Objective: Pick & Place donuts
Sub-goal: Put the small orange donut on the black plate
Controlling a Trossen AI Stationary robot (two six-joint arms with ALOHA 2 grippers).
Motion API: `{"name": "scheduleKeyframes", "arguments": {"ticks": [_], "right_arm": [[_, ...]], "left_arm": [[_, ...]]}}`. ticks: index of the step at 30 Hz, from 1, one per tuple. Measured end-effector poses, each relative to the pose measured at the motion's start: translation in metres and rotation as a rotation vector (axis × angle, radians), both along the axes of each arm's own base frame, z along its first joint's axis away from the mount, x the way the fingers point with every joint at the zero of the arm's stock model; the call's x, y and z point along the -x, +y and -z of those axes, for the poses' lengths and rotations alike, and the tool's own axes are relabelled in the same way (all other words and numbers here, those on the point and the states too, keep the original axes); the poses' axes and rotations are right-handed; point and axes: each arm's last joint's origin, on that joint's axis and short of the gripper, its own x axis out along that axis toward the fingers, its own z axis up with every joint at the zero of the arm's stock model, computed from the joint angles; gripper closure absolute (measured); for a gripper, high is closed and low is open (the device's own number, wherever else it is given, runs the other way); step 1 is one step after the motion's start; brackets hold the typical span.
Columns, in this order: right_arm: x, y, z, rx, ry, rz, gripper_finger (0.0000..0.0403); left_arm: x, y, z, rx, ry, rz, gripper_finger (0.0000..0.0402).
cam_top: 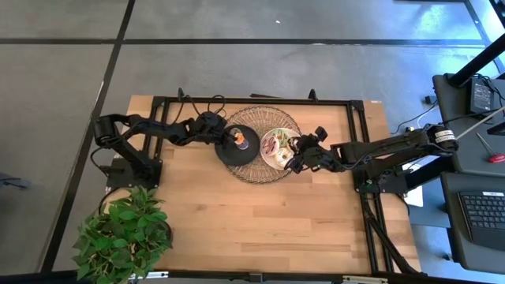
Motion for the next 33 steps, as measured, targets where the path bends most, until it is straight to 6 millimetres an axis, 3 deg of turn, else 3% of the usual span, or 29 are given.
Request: {"name": "scheduleKeyframes", "arguments": {"ticks": [20, 33], "right_arm": [[0.0005, 0.0, 0.0005, 0.003, 0.011, -0.003, 0.0221], [0.0005, 0.0002, 0.0008, -0.003, 0.013, -0.008, 0.0221]], "left_arm": [[0.002, -0.0009, 0.0029, 0.013, 0.036, -0.005, 0.034], [0.0031, 0.0012, 0.003, 0.008, 0.04, -0.021, 0.0277]]}}
